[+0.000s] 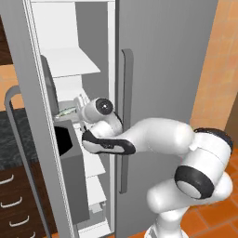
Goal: Take the meat container that has the fish and place it on the second highest rack of the freezer. Then take the vegetable container that has the sweet potatos and place it on the highest rack of the freezer.
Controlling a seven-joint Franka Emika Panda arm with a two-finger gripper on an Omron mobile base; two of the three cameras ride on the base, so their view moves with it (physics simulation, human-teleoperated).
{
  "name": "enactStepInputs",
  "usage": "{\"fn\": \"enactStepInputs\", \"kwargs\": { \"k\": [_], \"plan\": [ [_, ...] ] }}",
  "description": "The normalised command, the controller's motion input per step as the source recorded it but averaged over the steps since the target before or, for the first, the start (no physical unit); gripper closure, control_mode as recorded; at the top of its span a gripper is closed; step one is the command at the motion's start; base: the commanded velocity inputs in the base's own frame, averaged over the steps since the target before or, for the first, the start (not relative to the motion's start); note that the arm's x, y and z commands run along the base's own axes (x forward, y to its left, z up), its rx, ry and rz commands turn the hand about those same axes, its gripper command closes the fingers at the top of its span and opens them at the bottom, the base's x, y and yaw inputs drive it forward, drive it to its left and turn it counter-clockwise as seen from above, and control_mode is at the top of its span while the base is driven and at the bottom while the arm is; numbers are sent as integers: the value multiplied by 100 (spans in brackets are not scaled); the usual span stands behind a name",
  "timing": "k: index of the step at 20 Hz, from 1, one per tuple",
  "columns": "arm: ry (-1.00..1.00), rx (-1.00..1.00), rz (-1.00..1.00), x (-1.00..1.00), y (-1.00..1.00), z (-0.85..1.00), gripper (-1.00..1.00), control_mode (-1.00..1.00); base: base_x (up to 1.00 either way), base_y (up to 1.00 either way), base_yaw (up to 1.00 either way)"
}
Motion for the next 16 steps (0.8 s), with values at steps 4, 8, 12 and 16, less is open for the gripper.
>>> {"fn": "enactStepInputs", "kwargs": {
  "k": [4, 8, 12, 16],
  "plan": [
    [14, 0, -3, -86, -50, 100, -100, -100, 0, 0, 0],
    [1, -2, 1, -98, -50, 94, -100, -100, 0, 0, 0],
    [0, -6, 6, -100, -49, 61, -100, -100, 0, 0, 0],
    [0, -14, 4, -100, -53, 35, -100, -100, 0, 0, 0]
  ]
}}
